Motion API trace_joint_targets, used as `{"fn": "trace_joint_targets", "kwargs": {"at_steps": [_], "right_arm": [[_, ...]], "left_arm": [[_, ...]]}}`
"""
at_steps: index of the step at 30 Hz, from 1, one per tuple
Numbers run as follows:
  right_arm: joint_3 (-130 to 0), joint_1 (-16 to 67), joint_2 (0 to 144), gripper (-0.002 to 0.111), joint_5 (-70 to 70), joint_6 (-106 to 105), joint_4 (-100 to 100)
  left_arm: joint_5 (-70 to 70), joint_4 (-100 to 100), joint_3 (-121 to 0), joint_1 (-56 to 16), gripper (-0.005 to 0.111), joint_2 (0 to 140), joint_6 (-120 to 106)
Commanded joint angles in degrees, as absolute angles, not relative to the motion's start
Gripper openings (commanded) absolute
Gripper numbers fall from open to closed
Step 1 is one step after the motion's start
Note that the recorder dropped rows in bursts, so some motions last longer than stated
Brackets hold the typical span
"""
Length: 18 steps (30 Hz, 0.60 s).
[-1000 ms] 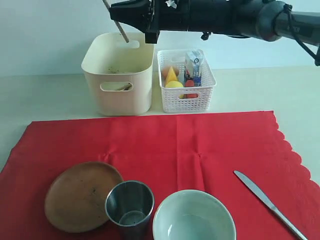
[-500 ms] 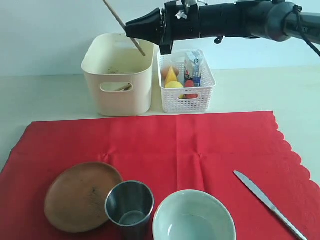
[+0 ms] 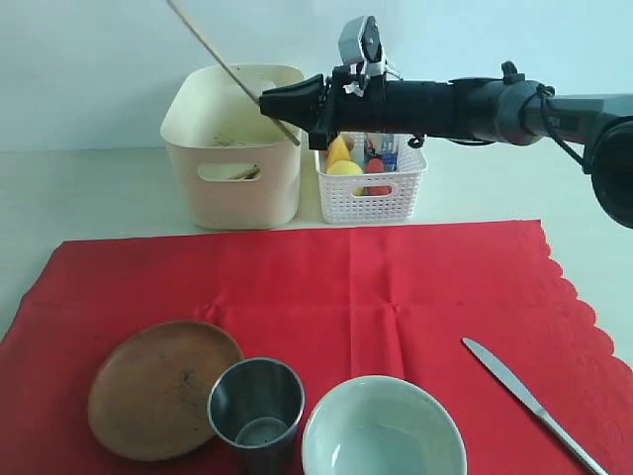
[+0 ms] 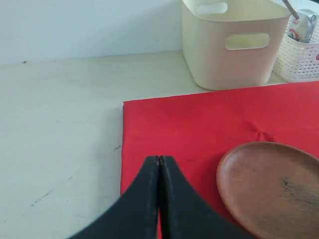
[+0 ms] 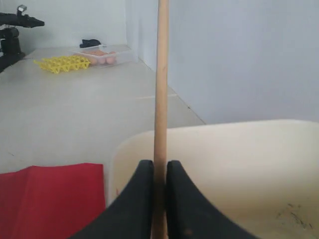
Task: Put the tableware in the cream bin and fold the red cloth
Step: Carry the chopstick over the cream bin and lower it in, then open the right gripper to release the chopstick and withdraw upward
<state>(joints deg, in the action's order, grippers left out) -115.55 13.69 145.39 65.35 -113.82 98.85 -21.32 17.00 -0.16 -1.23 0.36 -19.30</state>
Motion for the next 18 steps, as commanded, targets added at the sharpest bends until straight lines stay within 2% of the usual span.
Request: {"fn": "trace_joint_targets", "kwargs": {"at_steps": [1,6,10,12,18], "right_arm": [[-115.26,13.40,146.41,0.000,62.77,-114.64,99.95],[-115.36,13.40,146.30,0.006,62.77,-114.64,99.95],[-115.36,13.40,145.94,0.004,62.77,-113.75,99.95],[-115.50,13.30,145.65,0.000,62.77,-112.13,99.95],[-117.71,13.30,143.73,0.000,59.96,-106.72,99.95]], "left_arm": [[-21.10,17.14,0.00,-1.07,0.000,0.00,-19.20],[-21.10,17.14,0.00,-1.07,0.000,0.00,-19.20],[-21.10,17.14,0.00,-1.07,0.000,0.00,-19.20],[-21.10,17.14,0.00,-1.07,0.000,0.00,-19.20],[-21.10,17.14,0.00,-1.07,0.000,0.00,-19.20]]}}
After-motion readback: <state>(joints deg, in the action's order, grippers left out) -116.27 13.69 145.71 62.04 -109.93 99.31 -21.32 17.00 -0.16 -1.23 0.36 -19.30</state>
